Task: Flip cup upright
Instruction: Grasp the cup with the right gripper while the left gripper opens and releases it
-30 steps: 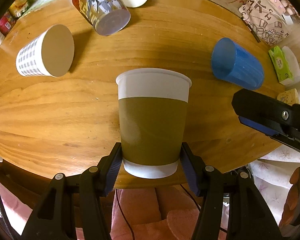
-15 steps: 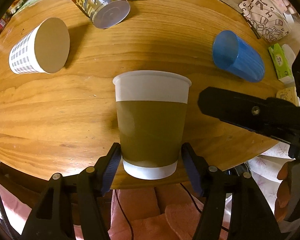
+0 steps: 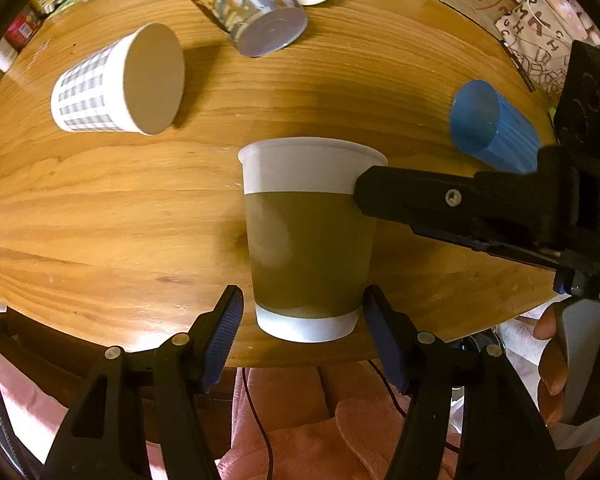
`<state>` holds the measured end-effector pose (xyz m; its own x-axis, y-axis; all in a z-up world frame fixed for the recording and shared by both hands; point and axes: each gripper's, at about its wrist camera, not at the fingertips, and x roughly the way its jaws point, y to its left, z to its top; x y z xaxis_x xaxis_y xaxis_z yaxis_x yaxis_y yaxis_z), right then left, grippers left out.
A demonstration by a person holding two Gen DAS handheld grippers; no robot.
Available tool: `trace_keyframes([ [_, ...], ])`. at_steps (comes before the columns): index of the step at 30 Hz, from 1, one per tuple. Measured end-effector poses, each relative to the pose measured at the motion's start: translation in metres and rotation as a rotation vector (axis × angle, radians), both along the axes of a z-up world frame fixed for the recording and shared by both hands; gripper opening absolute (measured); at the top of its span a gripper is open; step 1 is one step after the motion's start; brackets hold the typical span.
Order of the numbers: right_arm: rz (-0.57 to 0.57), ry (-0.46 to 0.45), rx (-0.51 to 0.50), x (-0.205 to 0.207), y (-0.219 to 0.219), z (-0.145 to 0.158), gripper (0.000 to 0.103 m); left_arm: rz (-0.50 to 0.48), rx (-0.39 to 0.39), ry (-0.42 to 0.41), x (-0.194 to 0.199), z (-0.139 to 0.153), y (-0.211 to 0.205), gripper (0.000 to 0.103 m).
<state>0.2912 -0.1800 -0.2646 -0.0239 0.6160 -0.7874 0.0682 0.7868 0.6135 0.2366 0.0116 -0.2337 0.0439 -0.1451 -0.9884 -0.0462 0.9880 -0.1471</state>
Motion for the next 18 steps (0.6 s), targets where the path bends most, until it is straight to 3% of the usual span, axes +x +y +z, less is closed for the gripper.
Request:
trace_keyframes([
  [18,0.117,0.035,0.047,0.014,0.052,-0.006,0.074,0.107,-0.035,0.002,-0.019,0.011,0.045,0.067],
])
